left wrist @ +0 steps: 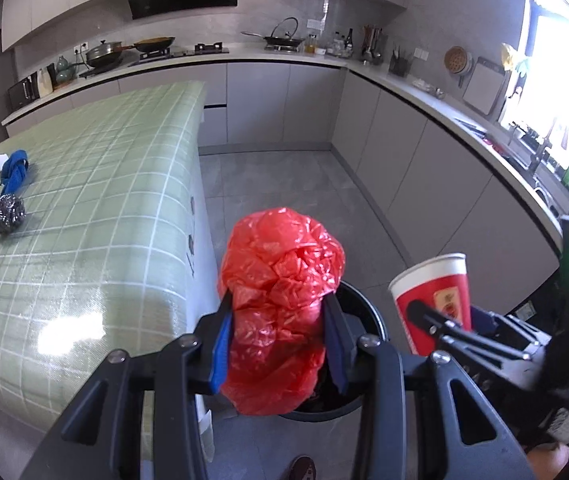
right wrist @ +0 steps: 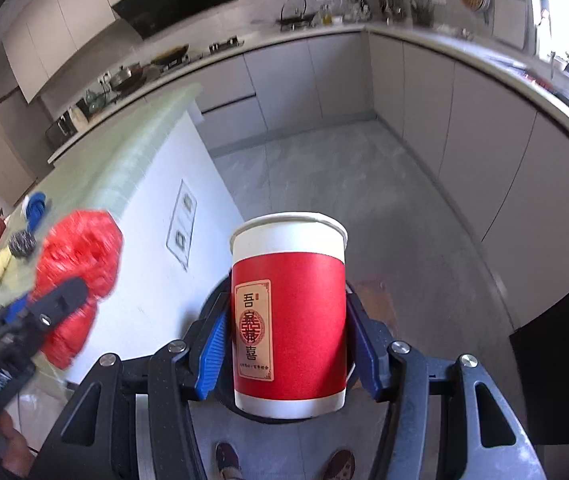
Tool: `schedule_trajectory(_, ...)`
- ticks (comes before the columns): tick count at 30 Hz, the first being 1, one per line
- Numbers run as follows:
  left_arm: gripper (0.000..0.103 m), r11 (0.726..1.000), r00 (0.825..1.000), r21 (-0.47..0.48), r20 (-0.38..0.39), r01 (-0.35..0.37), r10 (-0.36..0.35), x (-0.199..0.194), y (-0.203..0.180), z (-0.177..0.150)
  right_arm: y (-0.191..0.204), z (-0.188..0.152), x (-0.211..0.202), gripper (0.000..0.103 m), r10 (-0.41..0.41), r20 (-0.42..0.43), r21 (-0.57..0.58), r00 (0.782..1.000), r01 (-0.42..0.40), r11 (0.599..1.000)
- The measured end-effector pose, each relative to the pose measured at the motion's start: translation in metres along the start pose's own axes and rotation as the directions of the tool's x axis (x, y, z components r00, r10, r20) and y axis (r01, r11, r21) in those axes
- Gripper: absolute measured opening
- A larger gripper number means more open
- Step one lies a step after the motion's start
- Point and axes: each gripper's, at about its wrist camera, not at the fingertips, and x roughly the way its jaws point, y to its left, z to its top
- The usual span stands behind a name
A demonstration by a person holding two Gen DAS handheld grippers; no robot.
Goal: Collect trash
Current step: 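Carry the red bag and red cup over the black bucket and open both tools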
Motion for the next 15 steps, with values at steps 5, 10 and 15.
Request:
schedule_trajectory(5,0.041,1.0,0.999,-0.008,-0.02,-0.03,0.03,0.011,-0.008,-0.007,-0.008,-0.009,0.025,0.057,0.017,-0.036,-0.019,0.999,-0.017,1.0)
schedule_trajectory(10,0.041,0.998,0.998,-0.017,-0.039,-0.055,0.054,0.024,-0.014,-0.011,-0.012,-0.012,0.049,0.058,0.032,-0.085,-0.042,0.996,-0.036,0.998)
schedule_trajectory(15,0.041,0.997,0.996,-0.028,-0.048,-0.077,0.075,0.033,-0.017,-0.009,-0.014,-0.012,0.067,0.065,0.011,-0.116,-0.059,0.993,-0.018,0.998)
